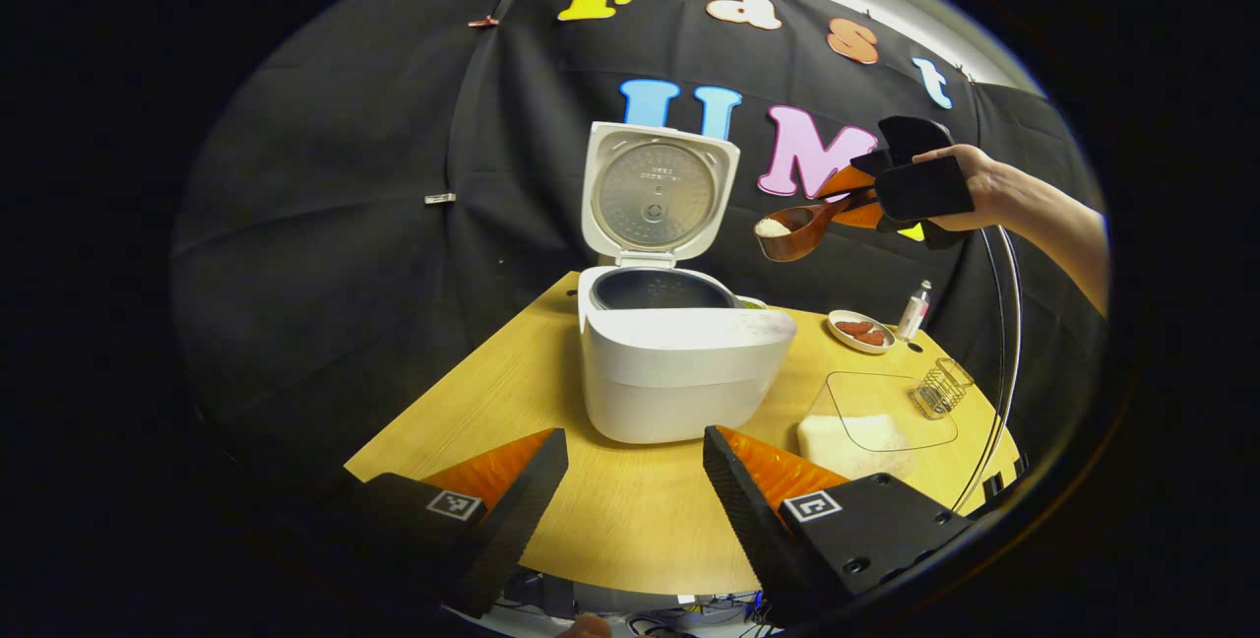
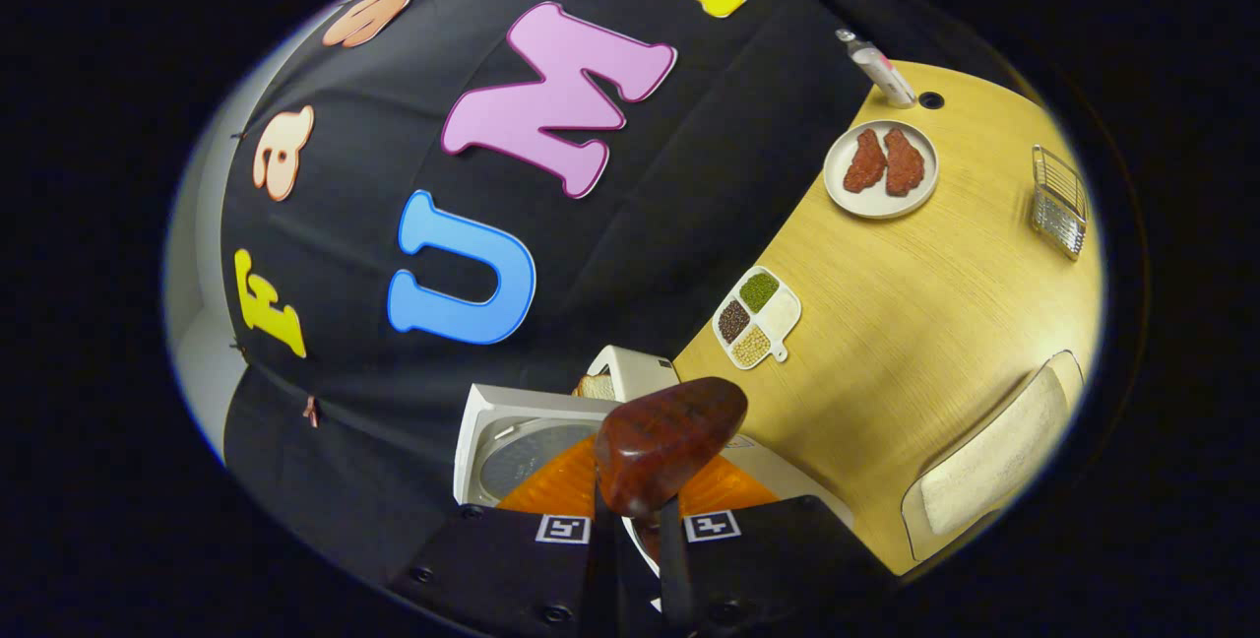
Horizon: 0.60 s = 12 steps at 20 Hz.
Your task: Close the left gripper, press the button to open the rice cooker; take a wooden spoon from the chopstick holder with the right hand, scoop a spoonful of rice and pour it into the rice cooker, then put the wooden spoon back into the chopstick holder.
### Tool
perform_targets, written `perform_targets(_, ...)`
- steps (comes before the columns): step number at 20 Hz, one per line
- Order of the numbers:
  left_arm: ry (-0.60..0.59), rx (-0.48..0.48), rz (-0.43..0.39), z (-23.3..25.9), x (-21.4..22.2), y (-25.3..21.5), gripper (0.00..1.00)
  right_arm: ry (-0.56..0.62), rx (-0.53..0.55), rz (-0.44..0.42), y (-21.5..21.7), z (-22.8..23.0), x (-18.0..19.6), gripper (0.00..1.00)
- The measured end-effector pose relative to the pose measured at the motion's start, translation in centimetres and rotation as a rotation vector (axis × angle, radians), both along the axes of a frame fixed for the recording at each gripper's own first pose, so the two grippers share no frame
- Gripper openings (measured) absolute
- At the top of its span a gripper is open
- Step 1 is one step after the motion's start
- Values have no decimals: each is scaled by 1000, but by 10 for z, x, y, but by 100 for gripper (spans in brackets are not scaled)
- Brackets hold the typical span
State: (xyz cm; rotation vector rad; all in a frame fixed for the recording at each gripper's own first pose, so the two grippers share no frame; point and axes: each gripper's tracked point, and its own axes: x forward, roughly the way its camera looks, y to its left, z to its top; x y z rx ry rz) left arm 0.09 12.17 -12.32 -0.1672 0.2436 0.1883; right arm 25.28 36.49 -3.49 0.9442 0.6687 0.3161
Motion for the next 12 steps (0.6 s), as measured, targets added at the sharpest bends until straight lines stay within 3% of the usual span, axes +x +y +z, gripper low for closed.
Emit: perform_targets(12, -5, 36, 42, 3, -13, 17, 96, -317, -341, 200, 99, -19, 5, 20)
